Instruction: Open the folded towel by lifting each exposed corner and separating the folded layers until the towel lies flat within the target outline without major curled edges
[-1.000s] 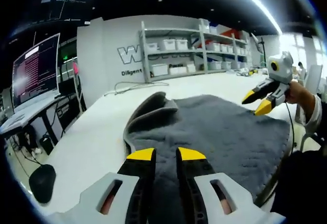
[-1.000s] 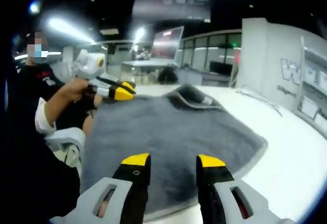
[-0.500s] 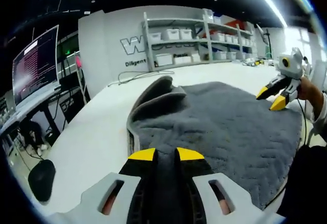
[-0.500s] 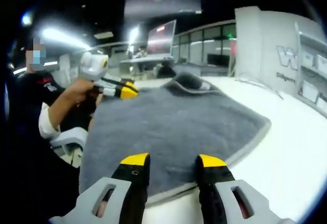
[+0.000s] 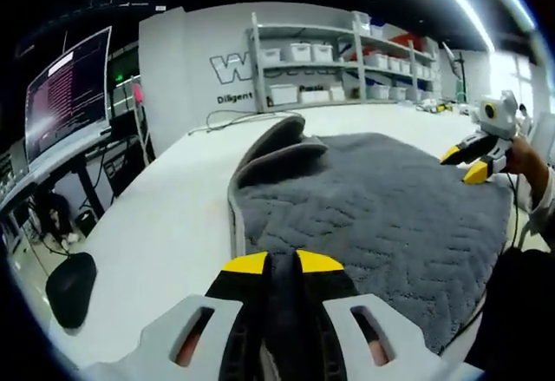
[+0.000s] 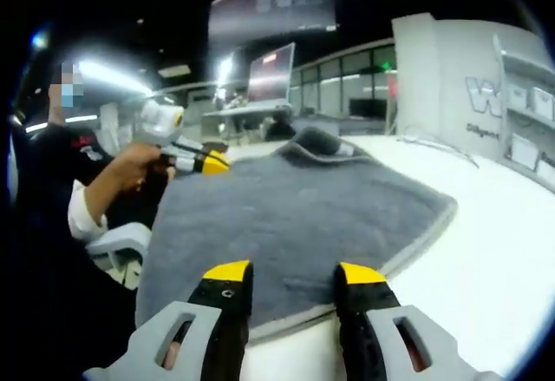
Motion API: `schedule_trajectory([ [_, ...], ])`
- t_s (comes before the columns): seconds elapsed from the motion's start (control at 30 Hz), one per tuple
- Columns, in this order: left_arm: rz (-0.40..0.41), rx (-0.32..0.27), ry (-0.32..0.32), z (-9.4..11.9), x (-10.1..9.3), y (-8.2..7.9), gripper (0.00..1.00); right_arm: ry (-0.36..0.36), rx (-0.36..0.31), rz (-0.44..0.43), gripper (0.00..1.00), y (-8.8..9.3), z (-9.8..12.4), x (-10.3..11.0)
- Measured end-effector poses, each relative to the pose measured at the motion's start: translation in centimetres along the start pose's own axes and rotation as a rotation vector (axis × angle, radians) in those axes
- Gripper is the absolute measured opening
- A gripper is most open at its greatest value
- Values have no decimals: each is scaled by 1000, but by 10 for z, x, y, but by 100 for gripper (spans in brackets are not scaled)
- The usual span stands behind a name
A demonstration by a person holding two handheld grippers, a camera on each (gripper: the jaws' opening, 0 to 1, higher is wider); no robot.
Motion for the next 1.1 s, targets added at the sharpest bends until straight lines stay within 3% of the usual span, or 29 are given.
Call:
schedule_trajectory([
  [0.7, 16, -16, 3, 4, 6, -2, 3, 8, 10, 28, 36, 1, 6, -2],
  [0.93, -19, -46, 47, 1, 1, -25, 11, 2, -2, 38, 33, -10, 13, -4],
  [1.1, -112, -56, 56, -13, 1, -43, 21, 0, -39, 41, 33, -24, 17, -11],
])
Point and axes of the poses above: the point that each gripper's makers call its tool centre point, and the gripper's own axes: z roughly backward along the fingers, x roughly to its left, y roughly out of its underside, the point moved 3 cm from there along z, roughly backward along the fingers, and after that the axes turned 5 degrees about z, right-handed, at the moved point
